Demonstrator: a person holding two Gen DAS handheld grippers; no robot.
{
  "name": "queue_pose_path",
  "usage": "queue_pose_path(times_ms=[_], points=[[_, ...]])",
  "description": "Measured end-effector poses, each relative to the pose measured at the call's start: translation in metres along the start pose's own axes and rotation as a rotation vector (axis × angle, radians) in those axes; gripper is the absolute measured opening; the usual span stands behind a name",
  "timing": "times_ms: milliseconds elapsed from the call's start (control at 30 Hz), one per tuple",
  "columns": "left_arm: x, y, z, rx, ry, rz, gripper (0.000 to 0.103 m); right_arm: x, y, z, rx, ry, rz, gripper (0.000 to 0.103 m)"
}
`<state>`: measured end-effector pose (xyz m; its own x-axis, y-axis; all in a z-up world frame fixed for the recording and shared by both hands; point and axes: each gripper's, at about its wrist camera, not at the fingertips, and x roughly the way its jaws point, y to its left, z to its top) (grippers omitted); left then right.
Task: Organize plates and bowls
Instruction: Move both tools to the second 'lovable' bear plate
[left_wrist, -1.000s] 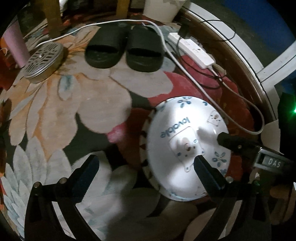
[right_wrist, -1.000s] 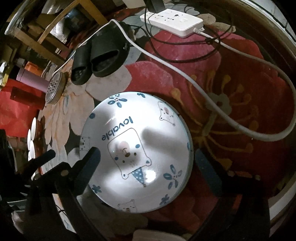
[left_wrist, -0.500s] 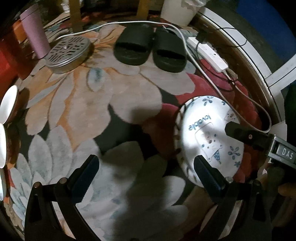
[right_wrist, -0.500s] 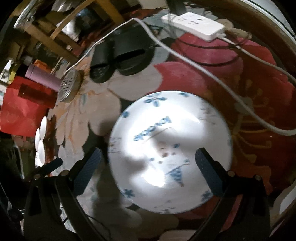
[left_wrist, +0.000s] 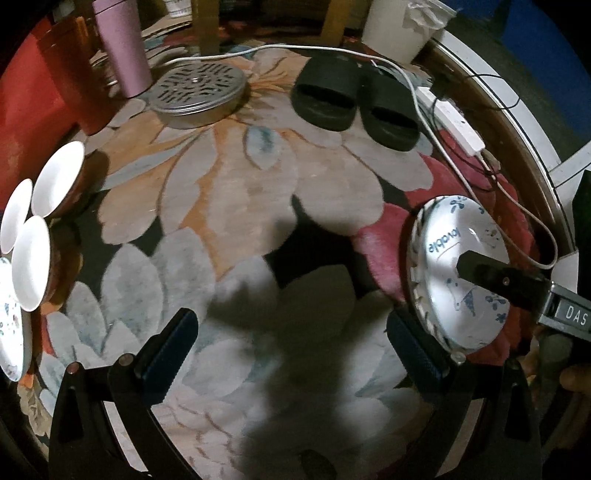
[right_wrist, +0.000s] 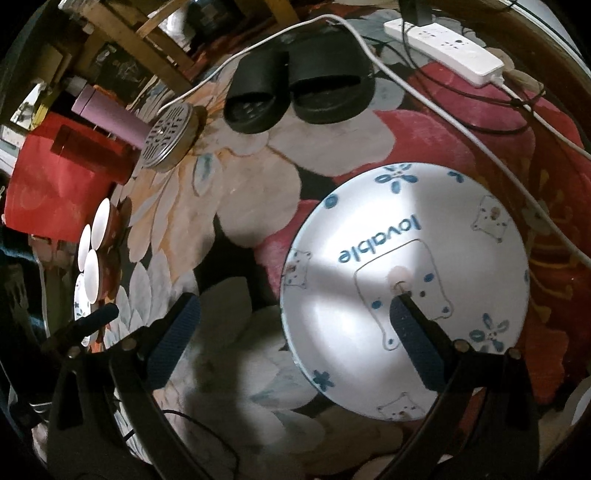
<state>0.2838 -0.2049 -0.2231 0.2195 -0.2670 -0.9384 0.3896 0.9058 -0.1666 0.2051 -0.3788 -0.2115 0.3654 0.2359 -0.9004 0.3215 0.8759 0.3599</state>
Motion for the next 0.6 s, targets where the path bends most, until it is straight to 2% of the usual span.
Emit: queue_pose_path(times_ms=[300,600], points=[[-0.016,0.047,-0.012,-0.063,-0.020,0.048,0.102,0.017,0.034,-0.009,-0.061,0.043,0.021,0.103],[-0.030,0.118,-0.039,-0.175,-0.033,0.084,0.102,0.040,0.086,-0.024,-0.180,0.094,0.025,0.103]])
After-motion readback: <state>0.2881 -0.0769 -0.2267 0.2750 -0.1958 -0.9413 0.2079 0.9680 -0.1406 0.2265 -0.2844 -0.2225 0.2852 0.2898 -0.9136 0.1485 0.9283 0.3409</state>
